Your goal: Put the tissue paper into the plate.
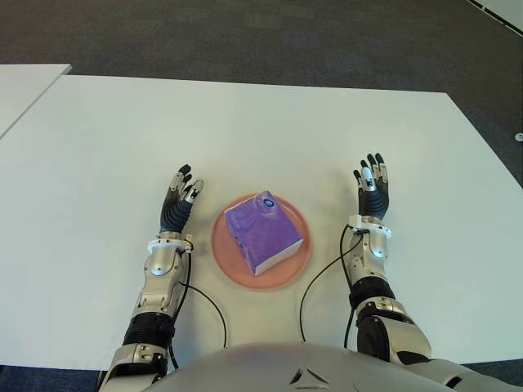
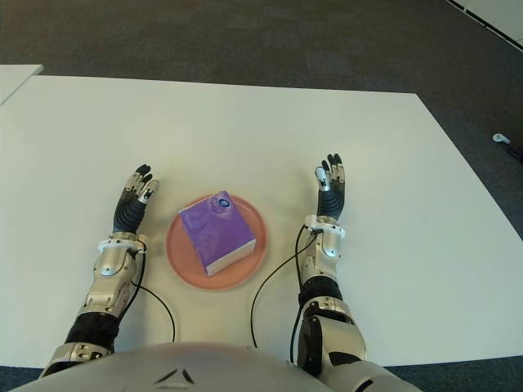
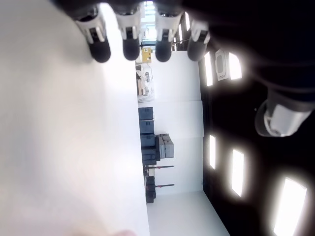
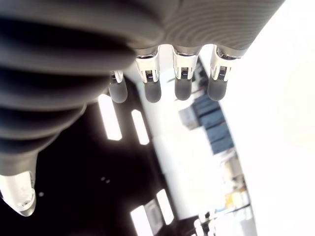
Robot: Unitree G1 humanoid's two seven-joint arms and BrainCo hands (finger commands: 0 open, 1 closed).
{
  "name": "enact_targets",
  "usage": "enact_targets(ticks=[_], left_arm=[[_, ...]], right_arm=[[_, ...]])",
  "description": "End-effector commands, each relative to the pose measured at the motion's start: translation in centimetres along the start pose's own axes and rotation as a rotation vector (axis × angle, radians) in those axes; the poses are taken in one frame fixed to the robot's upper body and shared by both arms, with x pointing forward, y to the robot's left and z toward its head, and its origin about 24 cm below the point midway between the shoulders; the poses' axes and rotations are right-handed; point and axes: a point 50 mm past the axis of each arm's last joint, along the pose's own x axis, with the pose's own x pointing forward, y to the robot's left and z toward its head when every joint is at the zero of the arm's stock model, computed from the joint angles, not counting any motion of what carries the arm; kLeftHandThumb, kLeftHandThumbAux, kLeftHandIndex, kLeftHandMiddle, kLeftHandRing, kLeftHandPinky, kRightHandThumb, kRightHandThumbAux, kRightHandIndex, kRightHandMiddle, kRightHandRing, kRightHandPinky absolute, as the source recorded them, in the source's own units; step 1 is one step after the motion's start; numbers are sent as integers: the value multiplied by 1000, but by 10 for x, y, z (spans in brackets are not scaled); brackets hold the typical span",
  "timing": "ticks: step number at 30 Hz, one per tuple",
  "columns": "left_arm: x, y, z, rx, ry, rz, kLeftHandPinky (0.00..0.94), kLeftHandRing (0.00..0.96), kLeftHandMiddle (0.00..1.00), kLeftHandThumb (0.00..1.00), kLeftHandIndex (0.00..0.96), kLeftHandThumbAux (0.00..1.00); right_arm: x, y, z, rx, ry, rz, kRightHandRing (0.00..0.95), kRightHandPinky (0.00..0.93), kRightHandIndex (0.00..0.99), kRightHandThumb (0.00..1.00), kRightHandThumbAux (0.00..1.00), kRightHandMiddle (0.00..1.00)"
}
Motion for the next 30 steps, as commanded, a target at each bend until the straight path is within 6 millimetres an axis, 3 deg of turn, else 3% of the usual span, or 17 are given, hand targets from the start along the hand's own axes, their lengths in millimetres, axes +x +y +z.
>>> enact_targets(ticks=[1, 5, 10, 17, 30], left_arm=[[-10, 1, -16, 2, 94, -1, 0, 0, 0, 0, 0, 396], [-9, 0, -16, 0, 90, -9, 0, 0, 0, 0, 0, 392], [-9, 0, -16, -3, 92, -13, 0, 0, 0, 0, 0, 388], [-8, -1, -17, -5, 95, -11, 0, 0, 0, 0, 0, 393], [-11, -2, -14, 9, 83, -23, 0, 0, 0, 0, 0, 378]], right_arm=[[-21, -2, -23, -21, 129, -20, 0, 0, 0, 0, 558, 0], [-31, 11, -28, -50, 169, 16, 0, 0, 0, 0, 554, 0], [-46, 13, -40, -98, 260, 43, 0, 0, 0, 0, 545, 0], [-37, 24, -63, -164, 427, 110, 0, 0, 0, 0, 543, 0], [-37, 22, -55, -232, 408, 251, 0, 0, 0, 0, 555, 0]])
